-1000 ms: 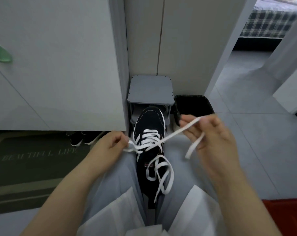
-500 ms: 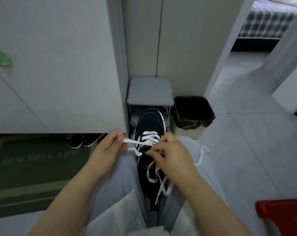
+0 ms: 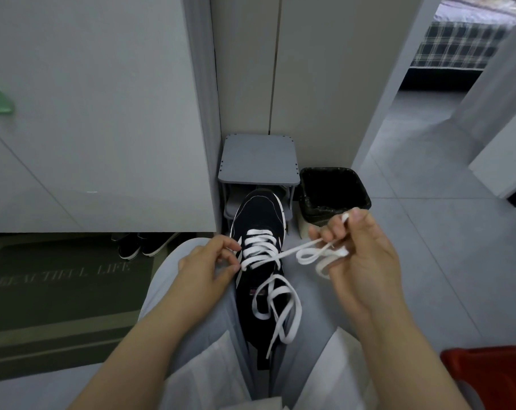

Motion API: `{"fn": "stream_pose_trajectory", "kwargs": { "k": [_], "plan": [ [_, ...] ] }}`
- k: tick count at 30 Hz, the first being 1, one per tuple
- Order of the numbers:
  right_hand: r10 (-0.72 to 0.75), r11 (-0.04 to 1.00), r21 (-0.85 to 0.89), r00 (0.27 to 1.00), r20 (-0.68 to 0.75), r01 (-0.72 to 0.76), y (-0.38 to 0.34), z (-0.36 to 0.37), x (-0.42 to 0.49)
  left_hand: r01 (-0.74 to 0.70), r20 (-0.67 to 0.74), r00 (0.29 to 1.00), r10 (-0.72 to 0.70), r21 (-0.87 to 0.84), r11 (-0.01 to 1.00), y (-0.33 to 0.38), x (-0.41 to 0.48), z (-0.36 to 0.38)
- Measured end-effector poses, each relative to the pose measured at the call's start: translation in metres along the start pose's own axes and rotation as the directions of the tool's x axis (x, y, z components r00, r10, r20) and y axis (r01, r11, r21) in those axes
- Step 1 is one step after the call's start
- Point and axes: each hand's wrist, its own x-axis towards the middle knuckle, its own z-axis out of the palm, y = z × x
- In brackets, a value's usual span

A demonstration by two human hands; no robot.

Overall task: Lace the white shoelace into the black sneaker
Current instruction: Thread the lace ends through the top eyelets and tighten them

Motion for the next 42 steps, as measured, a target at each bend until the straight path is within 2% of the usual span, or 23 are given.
{"fn": "stream_pose_trajectory", "kwargs": {
  "k": [4,7,9,12,13,15,17,19,21,23,26,28,29,30,32,33,35,36,37,39,41,42],
  "plan": [
    [0.028,0.999,0.025,0.982,-0.186,-0.023,0.004,-0.017,0.012,-0.133,-0.142,0.980,0.142,0.068,0.989,0.011,-0.007,0.009],
    [0.109,0.964,-0.212,0.964,-0.243,-0.163,0.008,-0.035,0.019,-0.346,-0.013,0.934,0.356,0.211,0.914,0.015,-0.014,0.016],
    [0.076,0.879,-0.450,0.977,-0.201,-0.160,0.004,-0.046,0.019,-0.500,0.173,0.866,0.469,0.283,0.819,0.012,-0.021,0.027],
    [0.010,0.614,-0.788,0.999,-0.050,-0.045,-0.011,-0.061,0.012,-0.620,0.369,0.784,0.499,0.432,0.655,0.006,-0.029,0.048],
    [0.027,0.547,-0.837,1.000,-0.002,-0.016,-0.016,-0.067,0.010,-0.631,0.377,0.776,0.506,0.475,0.613,0.005,-0.030,0.053],
    [0.097,0.453,-0.891,0.993,0.065,0.014,-0.022,-0.081,0.006,-0.632,0.345,0.773,0.532,0.486,0.603,0.005,-0.029,0.057],
    [0.152,0.407,-0.913,0.985,0.086,0.017,-0.023,-0.092,0.002,-0.647,0.288,0.759,0.584,0.427,0.631,0.002,-0.028,0.059],
    [0.138,0.380,-0.925,0.987,0.087,0.028,-0.022,-0.100,0.000,-0.671,0.233,0.740,0.631,0.304,0.676,-0.002,-0.027,0.061],
    [0.102,0.346,-0.938,0.992,0.074,0.035,-0.020,-0.105,0.000,-0.658,0.173,0.753,0.635,0.190,0.729,-0.003,-0.025,0.057],
    [0.053,0.272,-0.962,0.997,0.053,0.037,-0.019,-0.106,0.001,-0.558,0.102,0.829,0.550,0.084,0.825,-0.003,-0.022,0.044],
    [-0.013,0.156,-0.984,0.996,0.089,0.090,-0.020,-0.106,0.000,-0.297,-0.067,0.954,0.291,-0.092,0.950,0.002,-0.018,0.016],
    [-0.001,0.079,-0.988,0.992,0.130,0.129,-0.022,-0.101,-0.002,-0.125,-0.131,0.986,0.104,-0.161,0.979,-0.001,-0.014,-0.001],
    [0.015,0.080,-0.988,0.991,0.131,0.130,-0.022,-0.097,-0.004,-0.082,-0.148,0.987,0.057,-0.168,0.982,-0.004,-0.013,-0.009],
    [0.019,0.128,-0.985,0.993,0.115,0.112,-0.023,-0.090,-0.004,-0.067,-0.160,0.986,0.043,-0.153,0.986,-0.006,-0.011,-0.016],
    [-0.017,0.335,-0.942,1.000,0.025,0.029,-0.023,-0.071,-0.007,-0.052,-0.161,0.986,0.033,-0.116,0.992,-0.009,-0.009,-0.027],
    [-0.017,0.486,-0.873,0.999,-0.048,-0.034,-0.023,-0.059,-0.008,-0.045,-0.149,0.988,0.031,-0.091,0.995,-0.011,-0.008,-0.030],
    [0.095,0.824,-0.539,0.981,-0.171,-0.174,-0.023,-0.040,-0.010,-0.022,-0.127,0.992,0.020,-0.018,1.000,-0.015,-0.005,-0.032],
    [0.177,0.921,-0.311,0.963,-0.202,-0.235,-0.023,-0.033,-0.011,-0.007,-0.131,0.991,0.010,0.025,1.000,-0.017,-0.004,-0.031],
    [0.246,0.954,-0.117,0.945,-0.215,-0.275,-0.022,-0.027,-0.011,-0.002,-0.151,0.989,0.013,0.072,0.997,-0.019,-0.002,-0.031],
    [0.321,0.947,0.094,0.922,-0.215,-0.308,-0.019,-0.021,-0.010,-0.054,-0.232,0.968,0.093,0.169,0.984,-0.017,-0.002,-0.027],
    [0.349,0.935,0.152,0.911,-0.221,-0.321,-0.013,-0.021,-0.011,-0.161,-0.274,0.937,0.215,0.208,0.965,-0.004,-0.005,-0.021],
    [0.358,0.932,0.142,0.908,-0.219,-0.334,-0.010,-0.023,-0.012,-0.224,-0.236,0.933,0.271,0.208,0.952,0.007,-0.008,-0.015]
  ]
}}
